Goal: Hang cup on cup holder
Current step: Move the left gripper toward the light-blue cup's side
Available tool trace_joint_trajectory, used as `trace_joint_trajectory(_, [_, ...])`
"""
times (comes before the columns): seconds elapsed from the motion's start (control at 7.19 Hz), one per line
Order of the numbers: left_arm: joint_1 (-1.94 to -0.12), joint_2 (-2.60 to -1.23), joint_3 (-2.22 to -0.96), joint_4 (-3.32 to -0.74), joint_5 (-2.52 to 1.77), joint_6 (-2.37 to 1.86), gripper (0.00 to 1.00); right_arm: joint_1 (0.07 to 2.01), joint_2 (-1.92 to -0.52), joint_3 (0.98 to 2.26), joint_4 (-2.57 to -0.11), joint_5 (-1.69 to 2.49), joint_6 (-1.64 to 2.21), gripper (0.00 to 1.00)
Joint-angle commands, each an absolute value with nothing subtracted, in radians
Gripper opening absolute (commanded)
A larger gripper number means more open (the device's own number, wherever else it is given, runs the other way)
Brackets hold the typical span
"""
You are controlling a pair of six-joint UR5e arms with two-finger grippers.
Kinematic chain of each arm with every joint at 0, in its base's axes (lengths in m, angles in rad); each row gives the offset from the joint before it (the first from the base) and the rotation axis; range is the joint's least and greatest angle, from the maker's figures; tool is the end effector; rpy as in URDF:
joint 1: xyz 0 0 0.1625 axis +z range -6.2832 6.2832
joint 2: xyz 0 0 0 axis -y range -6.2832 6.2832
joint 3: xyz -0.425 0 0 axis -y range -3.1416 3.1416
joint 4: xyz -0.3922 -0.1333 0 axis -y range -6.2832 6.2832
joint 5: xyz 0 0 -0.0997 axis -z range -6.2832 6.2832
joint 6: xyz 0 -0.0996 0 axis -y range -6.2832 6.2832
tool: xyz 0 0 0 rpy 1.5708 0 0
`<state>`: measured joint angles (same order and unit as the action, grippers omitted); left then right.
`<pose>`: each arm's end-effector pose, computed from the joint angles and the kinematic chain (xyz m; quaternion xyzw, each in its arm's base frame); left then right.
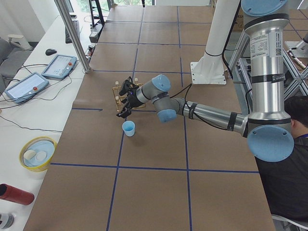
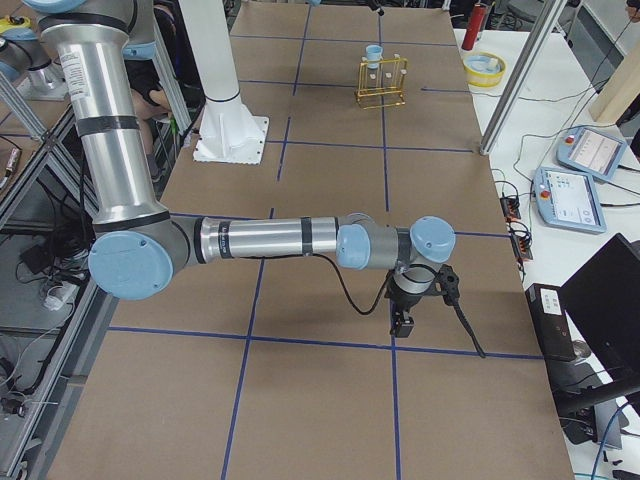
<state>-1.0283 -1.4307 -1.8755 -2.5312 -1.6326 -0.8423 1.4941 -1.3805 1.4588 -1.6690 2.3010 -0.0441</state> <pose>0.1287 -0.4598 0.4720 0.3936 0.3604 -0.1100 0.8385 0.0230 -0.5730 0.6253 -0.0151 -0.3568 -0.0528 0.9326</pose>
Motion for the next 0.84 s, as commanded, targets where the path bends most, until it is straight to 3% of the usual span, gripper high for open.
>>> trace_joint_trajectory(0.0, [-0.901, -1.373, -1.875, -2.632, -1.469, -0.966, 1.00, 1.494, -1.381, 1.459, -1.669, 2.301, -0.044, 1.00])
trace_joint_trajectory(0.7, [-0.741, -1.319, -1.826, -2.752, -1.157, -1.032, 1.00, 1.494, -1.381, 1.459, -1.669, 2.301, -0.044, 1.00])
